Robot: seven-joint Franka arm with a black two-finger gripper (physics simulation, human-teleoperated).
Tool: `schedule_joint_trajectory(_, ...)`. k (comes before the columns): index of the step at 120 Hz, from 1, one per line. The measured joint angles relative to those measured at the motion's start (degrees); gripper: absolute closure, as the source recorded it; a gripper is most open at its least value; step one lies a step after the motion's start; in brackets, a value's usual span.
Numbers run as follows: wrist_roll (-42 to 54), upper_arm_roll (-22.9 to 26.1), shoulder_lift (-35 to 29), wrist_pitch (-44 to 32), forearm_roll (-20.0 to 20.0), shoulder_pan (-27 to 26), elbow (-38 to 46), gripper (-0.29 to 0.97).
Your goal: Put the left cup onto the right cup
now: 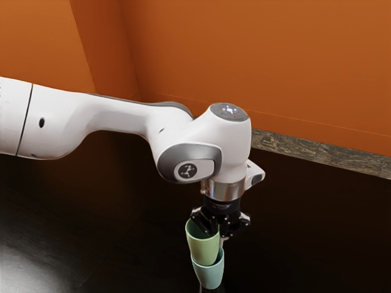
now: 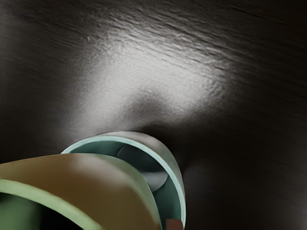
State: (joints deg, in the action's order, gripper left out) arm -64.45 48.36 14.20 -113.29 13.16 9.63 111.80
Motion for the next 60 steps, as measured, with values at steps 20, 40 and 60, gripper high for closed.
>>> schedule_joint_trajectory(20,-0.1,-0.6,1.0,-0.8,0.4,0.0,-0.1,0.51)
schedule_joint_trajectory(40,0.0,-0.7,1.0,-1.4,0.6,0.0,-0.1,0.23)
schedule_joint_trajectory(60,0.0,-0.7,1.0,-1.6,0.6,0.0,-0.5,0.11)
